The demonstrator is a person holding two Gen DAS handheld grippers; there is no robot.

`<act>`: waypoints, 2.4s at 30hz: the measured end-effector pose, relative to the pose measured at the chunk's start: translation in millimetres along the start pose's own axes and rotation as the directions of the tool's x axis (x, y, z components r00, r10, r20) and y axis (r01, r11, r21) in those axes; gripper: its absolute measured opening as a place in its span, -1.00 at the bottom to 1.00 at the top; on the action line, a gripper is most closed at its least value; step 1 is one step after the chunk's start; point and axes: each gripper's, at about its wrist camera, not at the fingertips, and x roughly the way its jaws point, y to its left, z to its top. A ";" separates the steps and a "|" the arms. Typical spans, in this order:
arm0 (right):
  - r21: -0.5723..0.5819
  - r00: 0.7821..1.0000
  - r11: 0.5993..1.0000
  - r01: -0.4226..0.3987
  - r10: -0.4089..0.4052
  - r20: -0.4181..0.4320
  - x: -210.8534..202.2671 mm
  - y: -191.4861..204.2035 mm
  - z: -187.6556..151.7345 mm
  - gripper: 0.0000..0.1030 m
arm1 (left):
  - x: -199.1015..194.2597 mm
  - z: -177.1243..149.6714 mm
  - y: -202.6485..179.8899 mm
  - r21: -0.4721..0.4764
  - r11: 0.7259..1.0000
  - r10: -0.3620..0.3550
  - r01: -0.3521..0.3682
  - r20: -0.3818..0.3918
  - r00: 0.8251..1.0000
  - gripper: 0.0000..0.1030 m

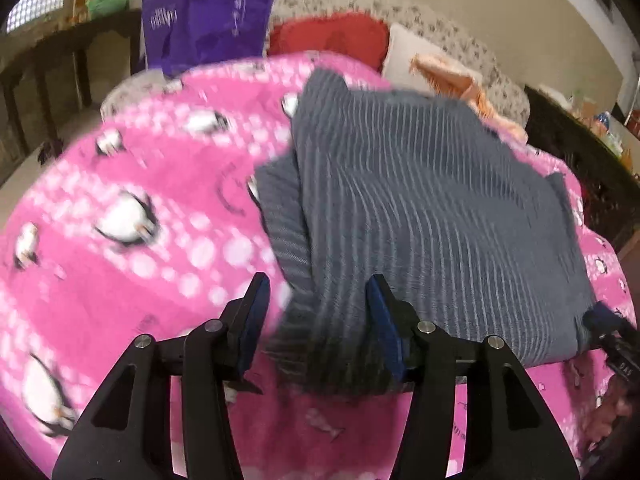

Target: Fold large clothes

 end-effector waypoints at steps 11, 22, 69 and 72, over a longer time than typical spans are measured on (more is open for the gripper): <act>-0.104 0.998 0.993 0.049 -0.054 -0.039 11.2 7.3 -25.0 0.60 | 71.5 68.1 44.8 -0.177 0.972 -0.184 0.154 -0.174 0.967 0.36; -0.080 0.999 0.997 0.021 -0.024 -0.044 16.4 0.3 -27.1 0.66 | 74.1 53.5 40.2 -0.167 0.941 -0.323 0.295 -0.178 0.929 0.48; -0.044 0.998 0.999 0.019 -0.021 -0.062 20.5 -4.5 -27.5 0.89 | 89.1 52.4 -21.0 0.183 0.949 -0.214 0.257 -0.226 0.950 -0.33; -0.043 0.998 0.999 0.019 -0.021 -0.063 20.6 -4.9 -27.8 0.90 | 83.2 51.3 -19.7 0.157 0.961 -0.189 0.227 -0.228 0.955 -0.61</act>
